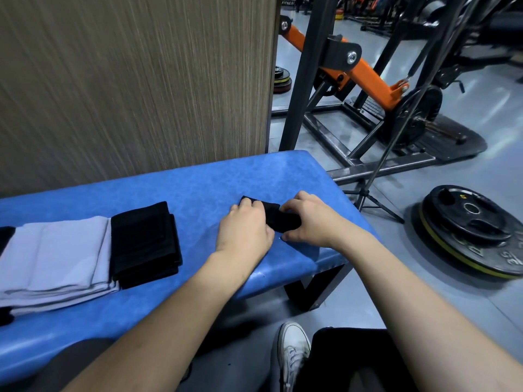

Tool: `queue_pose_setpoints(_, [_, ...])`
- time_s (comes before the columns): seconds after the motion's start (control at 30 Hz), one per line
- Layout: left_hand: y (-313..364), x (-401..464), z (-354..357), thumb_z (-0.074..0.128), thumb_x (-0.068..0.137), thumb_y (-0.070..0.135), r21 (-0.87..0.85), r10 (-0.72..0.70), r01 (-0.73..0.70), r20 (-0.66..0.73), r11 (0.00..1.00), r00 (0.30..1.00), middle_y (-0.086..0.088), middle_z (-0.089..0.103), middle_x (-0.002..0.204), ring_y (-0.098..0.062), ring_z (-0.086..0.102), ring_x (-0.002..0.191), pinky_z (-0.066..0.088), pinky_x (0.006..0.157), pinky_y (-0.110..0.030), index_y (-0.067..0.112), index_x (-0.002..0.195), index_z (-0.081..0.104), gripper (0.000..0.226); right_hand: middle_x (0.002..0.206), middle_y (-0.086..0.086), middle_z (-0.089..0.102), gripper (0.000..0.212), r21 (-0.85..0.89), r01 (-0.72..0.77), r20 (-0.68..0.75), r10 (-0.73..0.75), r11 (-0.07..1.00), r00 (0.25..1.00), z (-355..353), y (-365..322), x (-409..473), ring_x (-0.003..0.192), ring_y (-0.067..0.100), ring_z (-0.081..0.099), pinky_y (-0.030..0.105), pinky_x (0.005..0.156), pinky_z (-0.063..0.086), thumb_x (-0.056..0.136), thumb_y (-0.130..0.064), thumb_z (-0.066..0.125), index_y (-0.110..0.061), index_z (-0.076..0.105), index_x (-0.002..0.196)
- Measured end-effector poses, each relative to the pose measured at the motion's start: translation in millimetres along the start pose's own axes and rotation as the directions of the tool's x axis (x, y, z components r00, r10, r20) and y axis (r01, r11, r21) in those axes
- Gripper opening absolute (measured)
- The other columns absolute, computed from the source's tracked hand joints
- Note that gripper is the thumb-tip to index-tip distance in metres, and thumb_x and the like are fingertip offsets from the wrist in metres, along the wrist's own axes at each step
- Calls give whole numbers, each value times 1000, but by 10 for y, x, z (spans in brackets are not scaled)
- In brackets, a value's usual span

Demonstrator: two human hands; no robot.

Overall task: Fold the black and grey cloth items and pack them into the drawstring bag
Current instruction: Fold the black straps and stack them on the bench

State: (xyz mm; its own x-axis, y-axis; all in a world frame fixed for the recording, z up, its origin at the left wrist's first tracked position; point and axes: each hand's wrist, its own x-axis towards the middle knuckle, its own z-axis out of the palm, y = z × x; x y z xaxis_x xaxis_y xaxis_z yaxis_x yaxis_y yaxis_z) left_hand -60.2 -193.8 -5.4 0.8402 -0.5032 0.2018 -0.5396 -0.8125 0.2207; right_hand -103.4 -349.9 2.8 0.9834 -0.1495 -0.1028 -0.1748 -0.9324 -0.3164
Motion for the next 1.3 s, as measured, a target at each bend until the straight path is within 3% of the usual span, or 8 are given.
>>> queue_pose_setpoints(0.2, [-288,94,-119,58,83,23,-497,-215,218,65,840,975,6,66,77,-19,61,82,48,72,-35,22,81,59,3,105,-4,51,61,101,53,-87,-44,993,995,35,-131,4,107,22,47,36,97,41,74,-49,80,-24,58,125])
queue_pose_setpoints(0.4, [-242,107,-196,48,92,-2,-931,-193,346,321,112,927,-3,68,82,-13,66,68,56,60,-28,16,106,55,24,117,-3,56,63,336,144,-250,-59,931,966,-39,-236,-11,109,15,52,34,97,44,76,-33,84,-17,54,128])
queue_pose_setpoints(0.47, [-235,100,-215,42,92,-8,-939,-144,344,339,9,930,-7,71,87,-16,69,72,60,67,-37,21,116,50,38,121,-5,56,60,371,183,-301,-68,910,951,-69,-235,-24,113,12,53,30,97,43,77,-31,83,-20,54,129])
queue_pose_setpoints(0.57, [-295,125,-135,38,87,-5,-916,-147,391,375,93,915,-7,72,89,-17,66,69,58,65,-35,30,112,55,46,118,-3,56,53,322,204,-321,-96,925,942,-61,-176,-5,113,14,54,34,99,44,79,-31,81,-22,58,126])
queue_pose_setpoints(0.7, [-346,161,-27,50,90,33,-688,-201,317,246,652,948,4,71,97,-18,63,93,49,86,-37,33,93,67,17,118,0,49,45,96,82,-101,-73,992,992,21,-93,21,115,23,48,42,103,39,83,-43,75,-28,60,123])
queue_pose_setpoints(0.8, [-347,124,52,62,90,35,-575,-161,239,184,783,970,6,67,91,-16,60,92,46,83,-33,30,98,64,9,121,2,50,40,72,72,-20,-71,995,997,30,-79,3,116,25,45,38,101,38,86,-44,71,-29,62,123])
queue_pose_setpoints(1.13, [-343,87,-25,70,81,7,-778,-96,272,266,567,959,7,45,68,-9,43,62,38,59,-21,27,91,69,22,111,-1,51,34,253,184,-52,-176,950,983,31,-77,-16,99,7,52,23,93,41,76,-18,84,-25,64,104])
queue_pose_setpoints(1.3, [-233,74,-232,62,84,2,-919,-97,170,144,357,985,5,47,78,-10,43,69,37,65,-23,30,90,67,29,122,5,49,34,520,80,-289,87,851,953,-35,-133,34,103,18,60,32,90,48,85,-24,76,-25,54,112])
